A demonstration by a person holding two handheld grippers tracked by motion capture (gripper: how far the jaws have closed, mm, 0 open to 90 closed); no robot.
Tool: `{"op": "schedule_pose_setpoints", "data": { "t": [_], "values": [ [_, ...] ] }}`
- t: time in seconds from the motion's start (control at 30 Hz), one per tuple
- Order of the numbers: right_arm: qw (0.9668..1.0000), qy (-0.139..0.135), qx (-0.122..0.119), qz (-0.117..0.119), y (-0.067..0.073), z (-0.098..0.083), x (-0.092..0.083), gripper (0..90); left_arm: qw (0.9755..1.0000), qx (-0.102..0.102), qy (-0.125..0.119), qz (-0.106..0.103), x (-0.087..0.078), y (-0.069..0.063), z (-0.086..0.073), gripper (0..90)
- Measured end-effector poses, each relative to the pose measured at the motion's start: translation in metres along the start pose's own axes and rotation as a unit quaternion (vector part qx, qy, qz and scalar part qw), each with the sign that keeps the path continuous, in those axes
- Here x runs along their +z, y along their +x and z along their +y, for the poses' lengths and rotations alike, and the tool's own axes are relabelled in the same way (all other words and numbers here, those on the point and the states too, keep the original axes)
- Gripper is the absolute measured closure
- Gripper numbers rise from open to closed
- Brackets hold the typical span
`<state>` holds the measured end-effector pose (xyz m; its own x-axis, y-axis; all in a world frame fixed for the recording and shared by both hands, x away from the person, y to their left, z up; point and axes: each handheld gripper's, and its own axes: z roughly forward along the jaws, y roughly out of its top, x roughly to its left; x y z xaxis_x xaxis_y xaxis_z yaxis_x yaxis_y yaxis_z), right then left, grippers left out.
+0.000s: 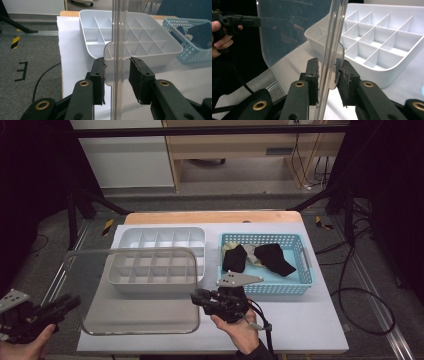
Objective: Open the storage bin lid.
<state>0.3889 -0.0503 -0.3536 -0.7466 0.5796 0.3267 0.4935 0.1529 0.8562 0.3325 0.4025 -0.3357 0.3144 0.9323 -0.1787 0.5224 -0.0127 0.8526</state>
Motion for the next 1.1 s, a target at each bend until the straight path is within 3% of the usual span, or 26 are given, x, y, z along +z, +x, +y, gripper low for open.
{"op": "schedule_pose_setpoints", "data": {
  "t": [1.1],
  "values": [
    [0.9981,0.049,0.029,0.024,0.013,-0.063,0.019,72.2,0.9982,-0.03,0.051,0.01,-0.004,0.01,-0.065,64.6]
  ]
}}
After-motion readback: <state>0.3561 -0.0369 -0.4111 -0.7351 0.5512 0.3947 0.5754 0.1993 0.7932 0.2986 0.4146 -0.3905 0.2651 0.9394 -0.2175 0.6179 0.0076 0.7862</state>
